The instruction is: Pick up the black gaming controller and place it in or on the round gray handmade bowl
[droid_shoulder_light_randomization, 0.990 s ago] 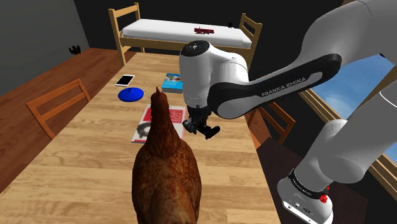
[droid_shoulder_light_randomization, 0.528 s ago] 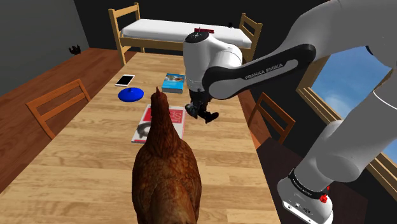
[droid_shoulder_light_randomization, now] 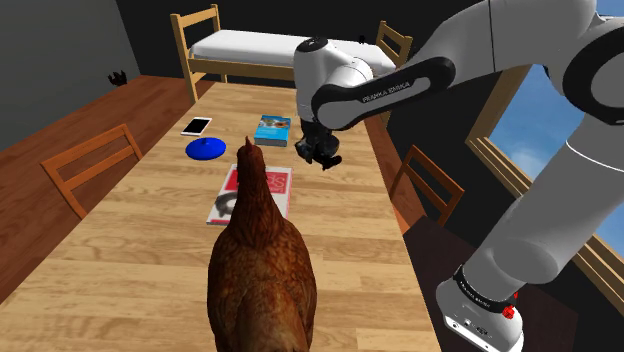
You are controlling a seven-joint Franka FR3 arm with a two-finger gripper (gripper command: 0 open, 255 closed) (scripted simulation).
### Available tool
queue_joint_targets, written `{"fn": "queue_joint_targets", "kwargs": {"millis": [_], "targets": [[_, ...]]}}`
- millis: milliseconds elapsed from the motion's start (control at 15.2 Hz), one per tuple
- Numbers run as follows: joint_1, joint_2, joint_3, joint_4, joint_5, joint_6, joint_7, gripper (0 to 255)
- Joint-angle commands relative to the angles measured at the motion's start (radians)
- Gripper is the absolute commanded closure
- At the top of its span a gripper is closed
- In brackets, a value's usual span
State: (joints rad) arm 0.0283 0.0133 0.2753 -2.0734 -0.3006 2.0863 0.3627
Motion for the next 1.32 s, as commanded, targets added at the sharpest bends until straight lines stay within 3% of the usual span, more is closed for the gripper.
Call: {"fn": "queue_joint_targets", "kwargs": {"millis": [0,594,1122,1254], "targets": [[-0.018,0.041,-0.018,0.052,-0.011,-0.003,-0.035,255],[-0.095,0.246,-0.089,0.321,-0.036,-0.032,-0.191,255],[-0.149,0.486,-0.131,0.678,-0.035,-0.119,-0.332,255],[-0.152,0.507,-0.134,0.698,-0.036,-0.116,-0.338,255]]}}
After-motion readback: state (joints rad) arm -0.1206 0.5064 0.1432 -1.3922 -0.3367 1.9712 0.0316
